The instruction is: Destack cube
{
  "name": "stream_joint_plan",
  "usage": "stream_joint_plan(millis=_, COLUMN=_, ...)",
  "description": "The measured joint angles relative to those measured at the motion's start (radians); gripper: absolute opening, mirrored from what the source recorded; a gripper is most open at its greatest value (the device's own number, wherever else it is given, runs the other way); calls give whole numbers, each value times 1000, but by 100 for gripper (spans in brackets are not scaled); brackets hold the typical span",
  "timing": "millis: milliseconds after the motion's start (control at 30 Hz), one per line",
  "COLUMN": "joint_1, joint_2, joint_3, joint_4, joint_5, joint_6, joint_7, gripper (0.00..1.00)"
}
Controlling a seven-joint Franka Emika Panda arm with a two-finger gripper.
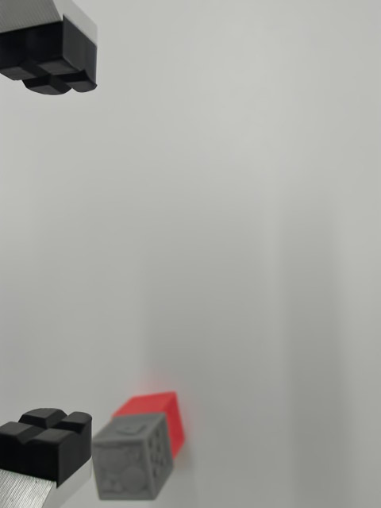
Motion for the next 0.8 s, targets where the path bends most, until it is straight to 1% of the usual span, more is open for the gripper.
stream_joint_plan(millis=400, joint_1=-12, joint_2=-3, joint_3=-10, joint_4=-33, joint_5=1, joint_6=29, joint_7=-33, gripper=100)
stream_joint_plan(millis=800, joint_1=-31, joint_2=-7, joint_3=-26, joint_4=-86, joint_5=7, joint_6=75, joint_7=-91, gripper=100)
